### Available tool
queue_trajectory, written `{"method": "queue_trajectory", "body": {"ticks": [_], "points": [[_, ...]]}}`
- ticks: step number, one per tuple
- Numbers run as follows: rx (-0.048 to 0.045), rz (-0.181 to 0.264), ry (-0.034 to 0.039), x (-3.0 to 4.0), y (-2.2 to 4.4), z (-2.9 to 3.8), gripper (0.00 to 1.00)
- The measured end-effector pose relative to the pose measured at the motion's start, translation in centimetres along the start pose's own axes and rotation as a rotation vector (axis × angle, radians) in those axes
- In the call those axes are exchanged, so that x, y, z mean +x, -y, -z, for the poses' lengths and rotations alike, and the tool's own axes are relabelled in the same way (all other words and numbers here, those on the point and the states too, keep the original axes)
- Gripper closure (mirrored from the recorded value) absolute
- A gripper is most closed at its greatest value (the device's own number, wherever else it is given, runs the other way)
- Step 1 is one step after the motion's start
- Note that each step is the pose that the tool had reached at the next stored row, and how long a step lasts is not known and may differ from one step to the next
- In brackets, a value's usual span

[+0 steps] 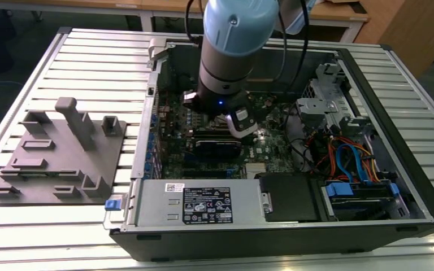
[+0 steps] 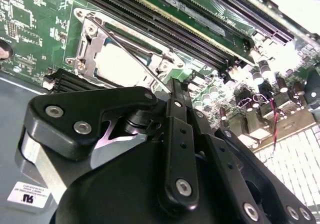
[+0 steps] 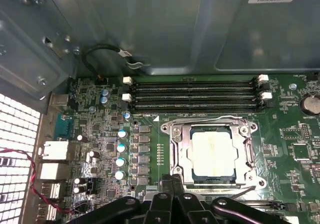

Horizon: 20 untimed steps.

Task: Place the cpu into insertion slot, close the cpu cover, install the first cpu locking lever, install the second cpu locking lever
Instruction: 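Install the second cpu locking lever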

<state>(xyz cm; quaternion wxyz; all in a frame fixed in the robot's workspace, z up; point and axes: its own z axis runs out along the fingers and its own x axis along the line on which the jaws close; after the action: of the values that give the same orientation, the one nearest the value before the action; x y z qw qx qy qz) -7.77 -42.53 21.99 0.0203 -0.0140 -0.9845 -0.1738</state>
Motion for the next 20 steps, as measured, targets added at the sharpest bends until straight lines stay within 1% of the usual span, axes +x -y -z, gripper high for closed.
{"method": "queue_trajectory", "body": {"ticks": [6,18,20], "points": [[-0.0002,0.0,0.0,0.05,-0.27,0.74,0.9],[-0.0003,0.0,0.0,0.15,-0.96,2.64,0.9],[-0.0005,0.0,0.0001,0.15,-1.0,2.73,0.9]]}}
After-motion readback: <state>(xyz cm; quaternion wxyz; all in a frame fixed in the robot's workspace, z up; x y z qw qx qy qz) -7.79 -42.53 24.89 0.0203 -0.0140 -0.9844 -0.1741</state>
